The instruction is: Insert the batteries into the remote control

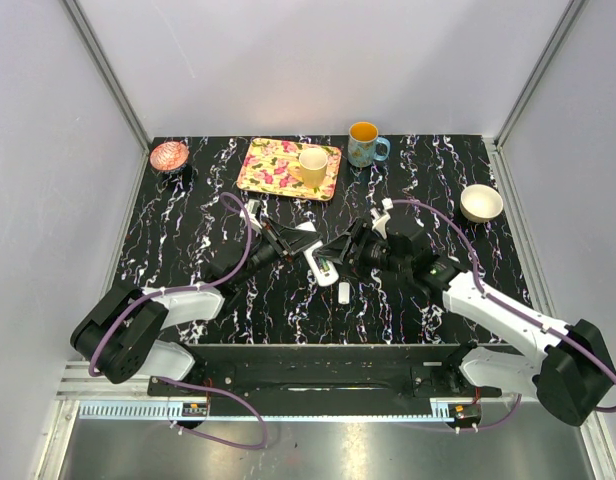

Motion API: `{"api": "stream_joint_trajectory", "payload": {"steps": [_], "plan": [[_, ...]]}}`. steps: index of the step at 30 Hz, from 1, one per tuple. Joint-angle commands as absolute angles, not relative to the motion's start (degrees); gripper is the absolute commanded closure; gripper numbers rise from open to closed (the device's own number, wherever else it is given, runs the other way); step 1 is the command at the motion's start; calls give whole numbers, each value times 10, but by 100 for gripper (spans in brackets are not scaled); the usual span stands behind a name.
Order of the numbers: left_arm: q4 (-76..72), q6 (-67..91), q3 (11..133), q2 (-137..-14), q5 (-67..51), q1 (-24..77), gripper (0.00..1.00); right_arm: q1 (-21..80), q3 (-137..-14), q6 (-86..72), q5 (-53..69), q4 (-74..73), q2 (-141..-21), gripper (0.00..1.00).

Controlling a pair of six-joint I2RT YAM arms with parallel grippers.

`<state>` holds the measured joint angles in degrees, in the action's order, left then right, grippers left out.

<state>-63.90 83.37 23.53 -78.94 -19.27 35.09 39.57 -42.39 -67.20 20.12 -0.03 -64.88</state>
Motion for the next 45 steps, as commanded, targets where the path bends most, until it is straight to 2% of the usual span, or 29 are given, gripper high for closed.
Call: {"api": "stream_joint_trajectory", "payload": {"steps": [1,27,30,31,35,39,45], "plan": [[-725,846,257,-768,-189,349,100,390,-405,-673,208,-5,-637,35],[-705,851,296,-753,-197,338,100,389,-365,-673,224,-5,-620,37],[-701,852,298,-751,-201,338,100,390,-368,-656,216,-19,-619,39],[-698,853,297,-751,-203,338,100,390,-376,-646,211,-25,-620,44],[-694,870,288,-747,-207,336,100,390,-424,-558,174,-118,-626,48],[-720,903,283,-756,-217,335,100,389,-457,-463,156,-164,-642,46],[-722,918,282,-765,-226,335,100,390,-454,-446,180,-144,-656,38]]}}
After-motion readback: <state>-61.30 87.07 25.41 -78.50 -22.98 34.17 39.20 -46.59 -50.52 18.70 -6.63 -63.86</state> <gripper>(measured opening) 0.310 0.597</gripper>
